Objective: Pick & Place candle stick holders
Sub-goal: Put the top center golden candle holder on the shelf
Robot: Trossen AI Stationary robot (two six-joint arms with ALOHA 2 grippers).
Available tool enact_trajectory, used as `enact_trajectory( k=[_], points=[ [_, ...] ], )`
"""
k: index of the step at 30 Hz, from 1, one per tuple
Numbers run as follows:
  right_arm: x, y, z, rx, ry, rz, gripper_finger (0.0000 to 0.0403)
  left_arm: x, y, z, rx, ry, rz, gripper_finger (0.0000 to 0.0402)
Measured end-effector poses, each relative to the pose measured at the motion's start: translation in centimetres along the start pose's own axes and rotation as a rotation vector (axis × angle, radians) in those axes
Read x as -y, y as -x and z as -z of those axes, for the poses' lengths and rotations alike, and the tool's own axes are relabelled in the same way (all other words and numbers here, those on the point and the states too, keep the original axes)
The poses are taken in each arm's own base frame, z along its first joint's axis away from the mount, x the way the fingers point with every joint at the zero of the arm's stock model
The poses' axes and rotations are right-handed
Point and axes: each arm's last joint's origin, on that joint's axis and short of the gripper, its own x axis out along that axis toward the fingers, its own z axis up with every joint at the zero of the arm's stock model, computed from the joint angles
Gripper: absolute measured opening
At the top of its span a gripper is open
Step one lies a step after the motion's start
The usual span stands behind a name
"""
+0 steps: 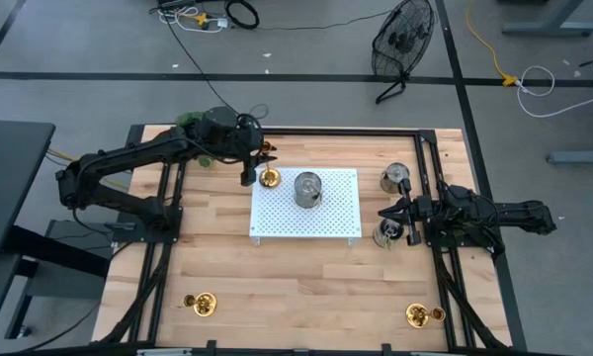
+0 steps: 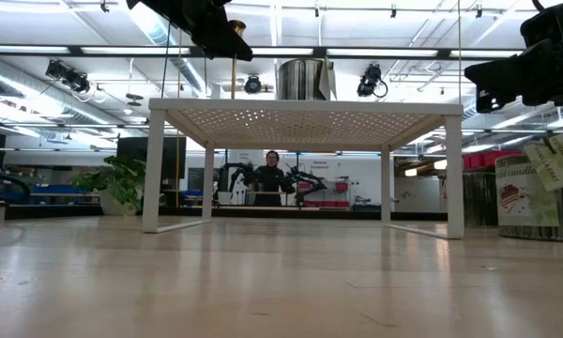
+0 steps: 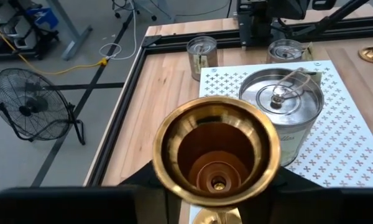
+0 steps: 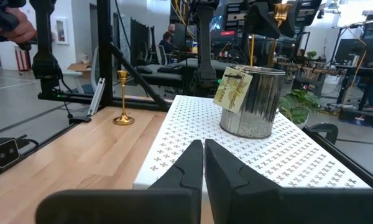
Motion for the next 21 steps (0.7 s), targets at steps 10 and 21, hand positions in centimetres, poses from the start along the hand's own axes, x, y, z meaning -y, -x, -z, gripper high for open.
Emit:
enact_trajectory(
  k=[10,21],
  points=[
    [0.00,0.00,0.00,0.000,0.000,0.000,0.0021,0.01,0.00,-0.01,0.001,0.001,0.002,0.0162],
    [0.00,0.00,0.00,0.000,0.000,0.000,0.0021,0.01,0.01,-0.01,0.001,0.008,0.002,0.0230]
  ],
)
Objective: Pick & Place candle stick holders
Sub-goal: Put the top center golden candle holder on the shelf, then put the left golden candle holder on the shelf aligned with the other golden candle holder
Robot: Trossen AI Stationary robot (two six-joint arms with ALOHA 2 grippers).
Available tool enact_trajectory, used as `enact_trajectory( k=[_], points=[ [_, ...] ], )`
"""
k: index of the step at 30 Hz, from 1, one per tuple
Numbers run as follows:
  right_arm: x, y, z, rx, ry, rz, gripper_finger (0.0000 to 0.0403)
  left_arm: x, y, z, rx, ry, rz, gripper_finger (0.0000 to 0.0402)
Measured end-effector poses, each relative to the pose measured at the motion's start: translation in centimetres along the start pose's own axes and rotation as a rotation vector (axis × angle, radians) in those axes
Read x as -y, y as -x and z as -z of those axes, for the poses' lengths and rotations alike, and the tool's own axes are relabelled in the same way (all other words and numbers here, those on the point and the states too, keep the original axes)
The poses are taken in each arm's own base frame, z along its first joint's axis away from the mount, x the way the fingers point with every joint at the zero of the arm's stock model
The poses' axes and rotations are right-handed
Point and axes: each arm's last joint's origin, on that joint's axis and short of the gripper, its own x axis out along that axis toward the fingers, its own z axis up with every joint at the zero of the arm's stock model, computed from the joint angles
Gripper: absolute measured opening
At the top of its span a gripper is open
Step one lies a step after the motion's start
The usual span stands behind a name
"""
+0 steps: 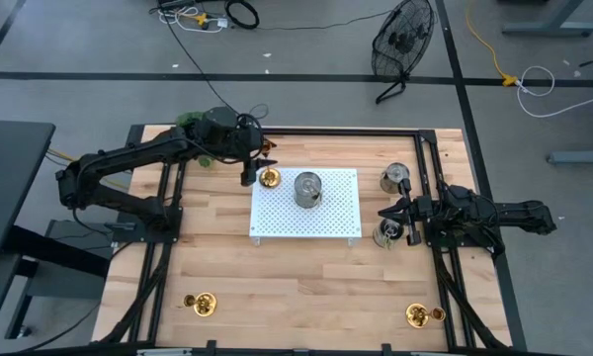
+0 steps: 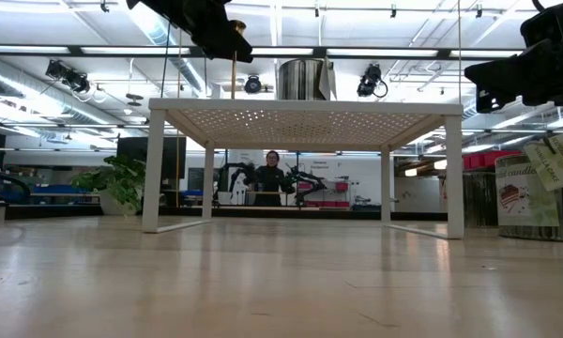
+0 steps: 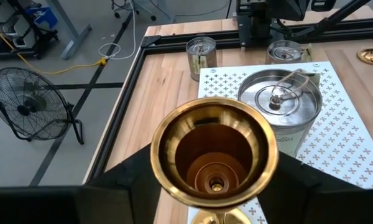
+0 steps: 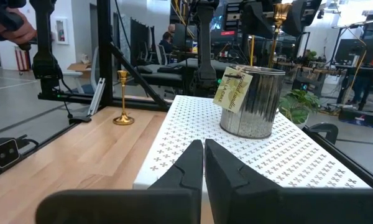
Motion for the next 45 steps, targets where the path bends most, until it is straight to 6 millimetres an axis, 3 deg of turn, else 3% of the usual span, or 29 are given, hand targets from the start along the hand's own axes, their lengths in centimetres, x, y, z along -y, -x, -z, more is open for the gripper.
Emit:
enact_trajectory(
  k=[22,37,45],
  points=[
    [0.0,0.0,0.0,0.000,0.000,0.000,0.0021,0.0,0.0,0.3,-0.031,0.035,-0.019,0.0317],
    [0.0,0.0,0.0,0.000,0.000,0.000,0.0021,-0.1,1.4,-0.4,-0.138,0.046,-0.044,0.0323],
    [0.0,0.0,0.0,0.000,0.000,0.000,0.0021,0.2,1.6,0.6,-0.243,0.077,-0.018,0.0323]
  ],
)
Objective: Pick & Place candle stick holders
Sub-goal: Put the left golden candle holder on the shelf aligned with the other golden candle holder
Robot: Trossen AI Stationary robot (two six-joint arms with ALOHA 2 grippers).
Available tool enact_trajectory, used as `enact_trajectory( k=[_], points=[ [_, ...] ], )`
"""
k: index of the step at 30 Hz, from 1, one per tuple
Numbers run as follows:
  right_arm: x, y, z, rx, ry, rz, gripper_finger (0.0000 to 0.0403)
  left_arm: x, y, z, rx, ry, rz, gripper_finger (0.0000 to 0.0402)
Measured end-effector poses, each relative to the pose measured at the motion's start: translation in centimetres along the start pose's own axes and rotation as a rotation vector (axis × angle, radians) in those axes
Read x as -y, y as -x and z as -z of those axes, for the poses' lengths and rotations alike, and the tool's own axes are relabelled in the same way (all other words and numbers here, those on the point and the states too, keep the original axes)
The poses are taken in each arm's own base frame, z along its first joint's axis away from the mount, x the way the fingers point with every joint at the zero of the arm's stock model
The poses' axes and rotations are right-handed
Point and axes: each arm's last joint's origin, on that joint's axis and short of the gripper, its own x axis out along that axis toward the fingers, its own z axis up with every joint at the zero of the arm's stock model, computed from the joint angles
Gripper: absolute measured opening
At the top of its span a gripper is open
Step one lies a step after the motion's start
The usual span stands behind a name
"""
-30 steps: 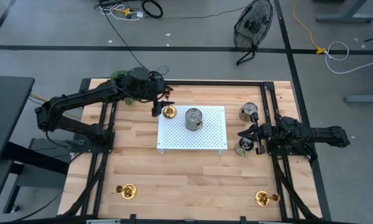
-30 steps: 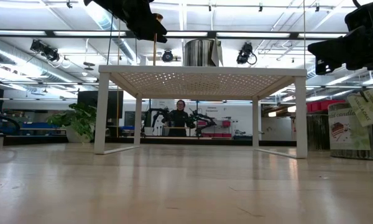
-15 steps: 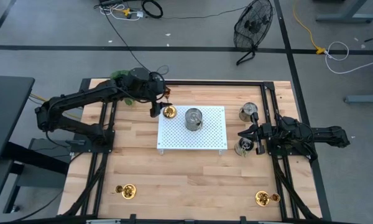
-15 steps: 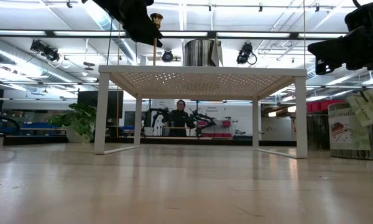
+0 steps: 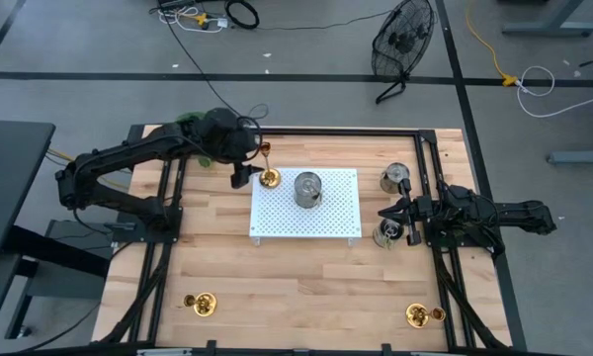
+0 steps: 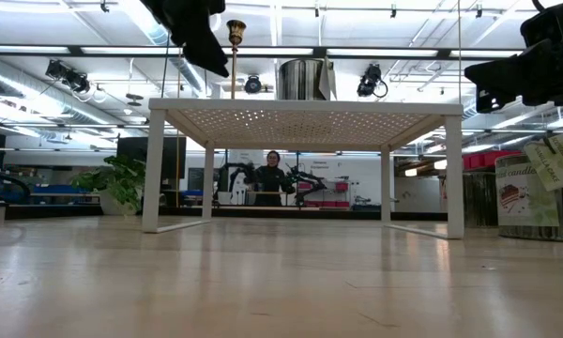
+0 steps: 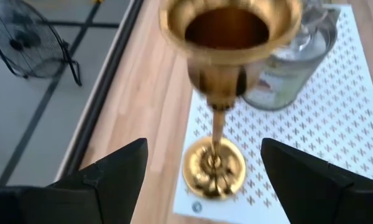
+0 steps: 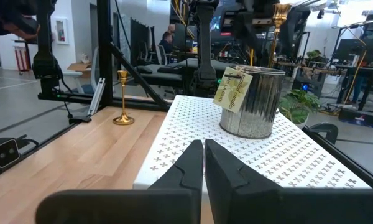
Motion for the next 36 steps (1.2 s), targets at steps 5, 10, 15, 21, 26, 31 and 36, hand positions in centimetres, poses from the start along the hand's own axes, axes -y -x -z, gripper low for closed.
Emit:
enact_trajectory(
  k=[5,10,15,21,26,31,36],
  points=[
    [0.0,0.0,0.0,0.000,0.000,0.000,0.0021,0.4,0.0,0.5,-0.052,0.013,0.029,0.0323],
    [0.0,0.0,0.0,0.000,0.000,0.000,0.0021,0.8,0.0,0.7,-0.082,0.006,0.047,0.0323],
    [0.0,0.0,0.0,0.000,0.000,0.000,0.0021,1.0,0.0,1.1,-0.122,0.022,0.059,0.0323],
    [0.0,0.0,0.0,0.000,0.000,0.000,0.0021,1.3,0.3,1.4,-0.151,0.025,0.092,0.0323],
    [0.0,0.0,0.0,0.000,0.000,0.000,0.0021,1.8,1.3,1.7,-0.167,0.014,0.108,0.0323],
    [0.0,0.0,0.0,0.000,0.000,0.000,0.0021,2.5,2.1,1.7,-0.156,-0.009,0.125,0.0323],
    [0.0,0.0,0.0,-0.001,0.000,0.000,0.0021,3.3,2.6,1.7,-0.145,-0.029,0.147,0.0323]
  ],
)
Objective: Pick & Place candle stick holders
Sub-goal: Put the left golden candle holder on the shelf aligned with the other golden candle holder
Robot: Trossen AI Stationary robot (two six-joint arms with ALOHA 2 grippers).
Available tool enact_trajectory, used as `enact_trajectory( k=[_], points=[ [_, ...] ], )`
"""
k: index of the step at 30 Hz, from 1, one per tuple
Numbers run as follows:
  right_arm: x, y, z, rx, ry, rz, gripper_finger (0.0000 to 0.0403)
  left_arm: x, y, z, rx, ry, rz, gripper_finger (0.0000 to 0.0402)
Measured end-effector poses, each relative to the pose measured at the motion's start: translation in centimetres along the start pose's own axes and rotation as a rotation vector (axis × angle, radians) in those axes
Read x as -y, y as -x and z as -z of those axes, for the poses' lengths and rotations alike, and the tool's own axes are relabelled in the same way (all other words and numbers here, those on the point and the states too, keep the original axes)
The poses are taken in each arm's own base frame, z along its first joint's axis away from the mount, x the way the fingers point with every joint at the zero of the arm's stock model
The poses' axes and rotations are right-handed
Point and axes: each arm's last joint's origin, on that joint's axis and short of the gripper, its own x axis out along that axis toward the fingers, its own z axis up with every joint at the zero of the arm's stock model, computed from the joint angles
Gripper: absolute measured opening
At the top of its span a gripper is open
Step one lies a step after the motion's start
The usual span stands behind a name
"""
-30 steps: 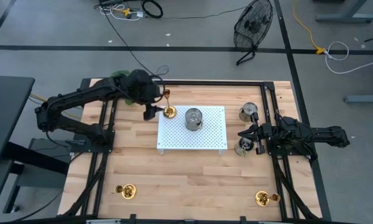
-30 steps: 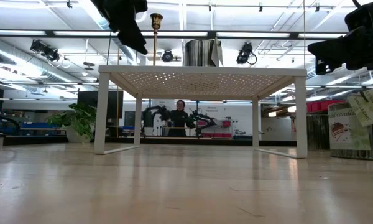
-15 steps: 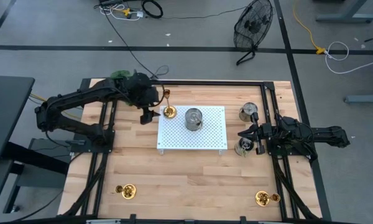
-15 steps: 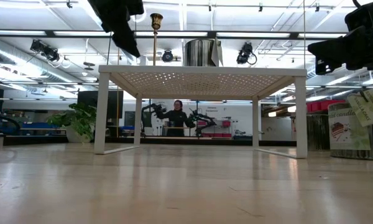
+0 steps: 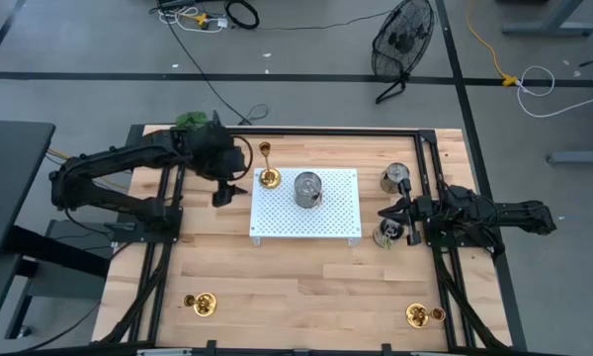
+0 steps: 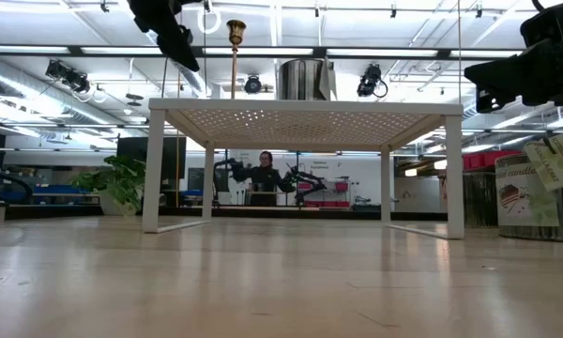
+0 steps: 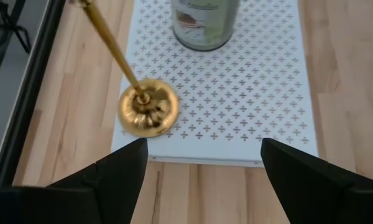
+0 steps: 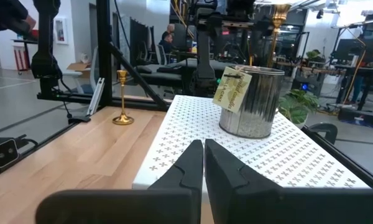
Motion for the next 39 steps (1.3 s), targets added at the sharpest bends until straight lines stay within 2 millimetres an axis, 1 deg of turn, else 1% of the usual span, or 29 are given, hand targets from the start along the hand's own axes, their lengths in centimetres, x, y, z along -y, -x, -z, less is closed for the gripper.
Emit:
enact_trajectory(
  k=[5,12,20,29,36,39],
  points=[
    [0.0,0.0,0.0,0.000,0.000,0.000,0.0021,0.7,-0.1,0.3,-0.015,-0.019,0.022,0.0323],
    [0.0,0.0,0.0,0.000,0.000,0.000,0.0021,2.2,-1.0,2.5,-0.048,0.009,0.073,0.0323],
    [0.0,0.0,0.0,0.000,0.000,0.000,0.0021,4.2,-0.8,3.4,-0.025,0.011,0.126,0.0323],
    [0.0,0.0,0.0,0.000,0.000,0.000,0.0021,6.2,-0.9,3.5,-0.032,-0.103,0.190,0.0323],
    [0.0,0.0,0.0,0.000,0.000,0.000,0.0021,7.8,-0.7,4.0,-0.054,-0.249,0.248,0.0323],
    [0.0,0.0,0.0,0.000,0.000,0.000,0.0021,8.7,-0.5,4.4,-0.086,-0.323,0.294,0.0323]
  ],
)
